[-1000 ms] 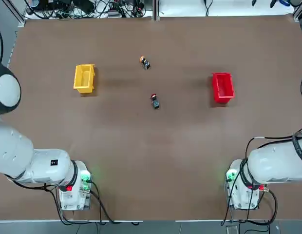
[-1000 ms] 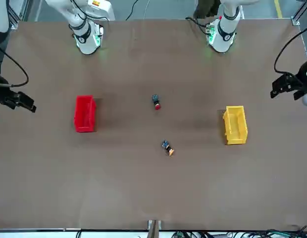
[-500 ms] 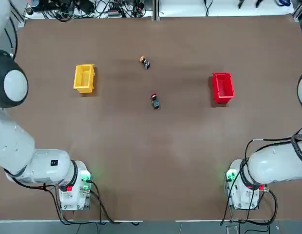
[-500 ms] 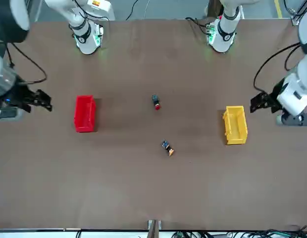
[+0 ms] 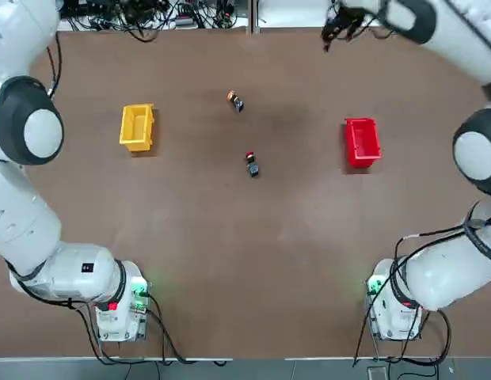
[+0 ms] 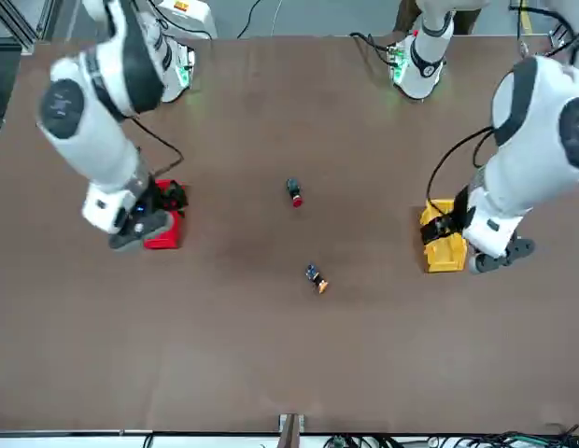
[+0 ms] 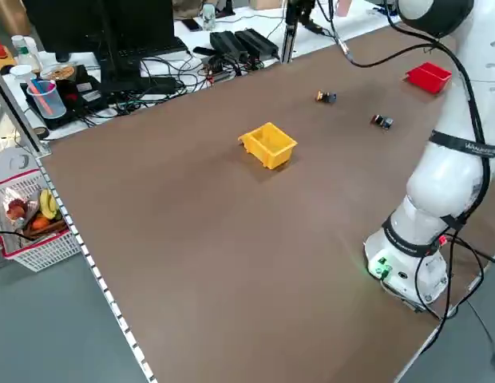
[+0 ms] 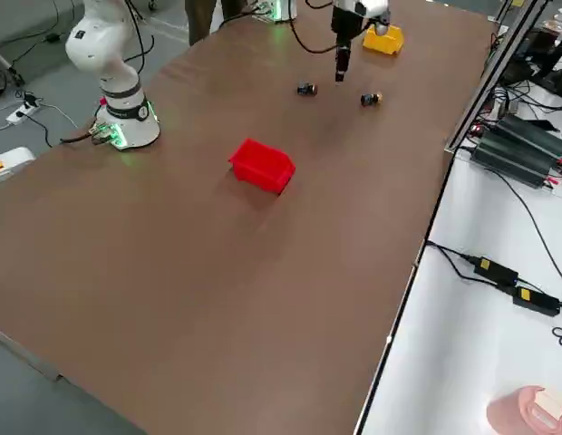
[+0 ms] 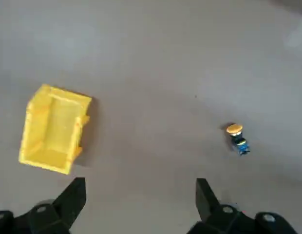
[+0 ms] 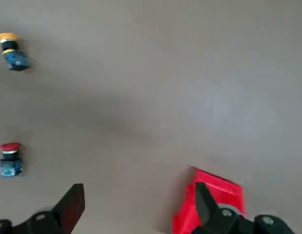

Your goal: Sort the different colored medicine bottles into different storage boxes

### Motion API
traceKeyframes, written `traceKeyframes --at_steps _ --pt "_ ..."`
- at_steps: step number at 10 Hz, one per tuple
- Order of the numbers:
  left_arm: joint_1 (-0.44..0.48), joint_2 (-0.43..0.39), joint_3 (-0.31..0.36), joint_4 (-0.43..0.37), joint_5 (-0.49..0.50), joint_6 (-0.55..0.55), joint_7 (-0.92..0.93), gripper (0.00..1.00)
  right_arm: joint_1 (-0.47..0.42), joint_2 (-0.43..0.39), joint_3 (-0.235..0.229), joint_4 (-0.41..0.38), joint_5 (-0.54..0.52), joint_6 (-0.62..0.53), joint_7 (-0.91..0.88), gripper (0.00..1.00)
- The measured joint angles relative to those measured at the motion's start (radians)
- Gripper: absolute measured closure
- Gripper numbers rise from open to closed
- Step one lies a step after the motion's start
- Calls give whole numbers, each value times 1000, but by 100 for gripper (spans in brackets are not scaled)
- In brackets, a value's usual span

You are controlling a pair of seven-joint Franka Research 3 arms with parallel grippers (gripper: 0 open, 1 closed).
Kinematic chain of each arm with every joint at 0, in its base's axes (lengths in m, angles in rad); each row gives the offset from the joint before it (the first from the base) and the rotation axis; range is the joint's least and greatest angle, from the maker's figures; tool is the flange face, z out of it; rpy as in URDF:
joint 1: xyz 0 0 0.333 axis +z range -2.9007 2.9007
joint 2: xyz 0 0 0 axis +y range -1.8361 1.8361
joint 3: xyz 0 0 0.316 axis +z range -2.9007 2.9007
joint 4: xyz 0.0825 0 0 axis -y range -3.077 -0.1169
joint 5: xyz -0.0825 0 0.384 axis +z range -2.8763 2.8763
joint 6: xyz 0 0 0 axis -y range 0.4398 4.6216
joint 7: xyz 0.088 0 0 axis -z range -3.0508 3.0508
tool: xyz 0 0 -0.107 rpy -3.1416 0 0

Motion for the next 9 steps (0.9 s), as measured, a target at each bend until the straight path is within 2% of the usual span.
traceKeyframes --at_steps 2,5,8,9 --pt "-59 43 -1 -16 1 40 -185 0 138 100 -16 -4 10 87 95 0" --pt "-116 93 -2 -102 1 211 -415 0 356 228 -46 -45 11 268 264 0" --pt "-162 184 -2 -118 13 321 -514 0 496 278 -57 -65 11 363 367 0" --pt "-175 214 -2 -118 15 358 -523 1 534 280 -58 -98 11 417 390 0"
